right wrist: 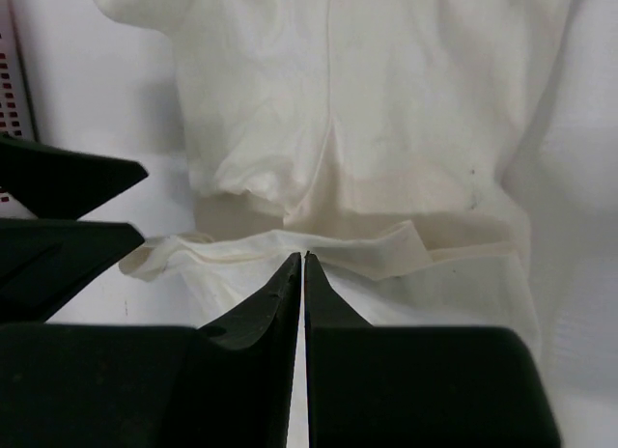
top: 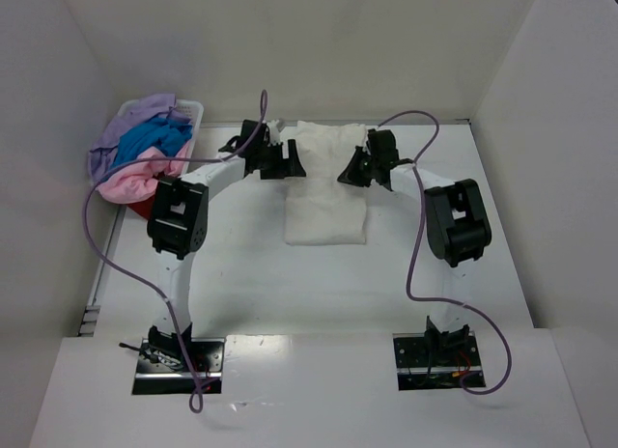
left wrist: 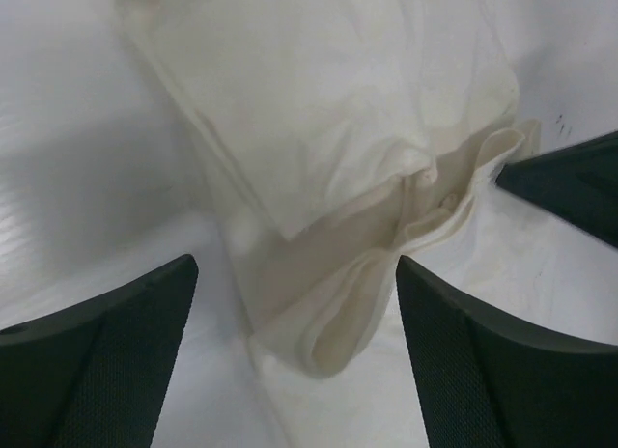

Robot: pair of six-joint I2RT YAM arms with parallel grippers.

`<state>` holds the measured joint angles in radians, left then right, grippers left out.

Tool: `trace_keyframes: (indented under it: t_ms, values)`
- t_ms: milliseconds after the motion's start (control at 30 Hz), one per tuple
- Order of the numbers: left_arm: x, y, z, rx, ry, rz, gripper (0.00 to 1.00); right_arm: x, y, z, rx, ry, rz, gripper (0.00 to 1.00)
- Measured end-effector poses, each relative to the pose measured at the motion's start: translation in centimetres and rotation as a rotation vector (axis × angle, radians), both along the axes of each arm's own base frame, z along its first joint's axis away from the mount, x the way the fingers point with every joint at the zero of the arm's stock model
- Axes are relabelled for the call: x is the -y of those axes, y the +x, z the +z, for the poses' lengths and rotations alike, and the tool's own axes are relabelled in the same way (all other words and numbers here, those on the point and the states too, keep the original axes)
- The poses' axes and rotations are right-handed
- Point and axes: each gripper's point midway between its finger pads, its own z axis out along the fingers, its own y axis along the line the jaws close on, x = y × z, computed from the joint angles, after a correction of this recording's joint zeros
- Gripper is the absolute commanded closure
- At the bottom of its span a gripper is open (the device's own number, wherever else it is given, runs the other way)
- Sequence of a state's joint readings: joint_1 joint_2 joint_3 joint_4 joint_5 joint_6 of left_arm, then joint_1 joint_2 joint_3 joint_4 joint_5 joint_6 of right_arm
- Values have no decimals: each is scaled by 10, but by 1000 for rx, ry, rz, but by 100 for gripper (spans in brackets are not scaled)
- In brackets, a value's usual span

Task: Fold and stack the t-shirts
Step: Fold the folded rectangular tshirt in 1/3 of the way

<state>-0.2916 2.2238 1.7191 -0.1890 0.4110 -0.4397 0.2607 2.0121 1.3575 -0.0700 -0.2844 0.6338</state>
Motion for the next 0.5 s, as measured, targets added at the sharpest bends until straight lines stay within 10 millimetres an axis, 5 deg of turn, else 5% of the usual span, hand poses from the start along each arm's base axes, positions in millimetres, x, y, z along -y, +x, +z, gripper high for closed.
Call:
trace_keyframes:
  t_ms: [233,367,400,500]
  values:
    - [-33,-27,53,109,35,73,7,18,8,23,43,-16,-46,89]
    - [-32,-49,93,191,-14,76,23,24,8,56,109,-7,-60,88]
    - [-28,-54,97,202,-30,71,34,25,4,63,122,-4,-61,88]
    - [-10,-71,90,187,-72,53,43,27,-5,69,132,-1,-57,88]
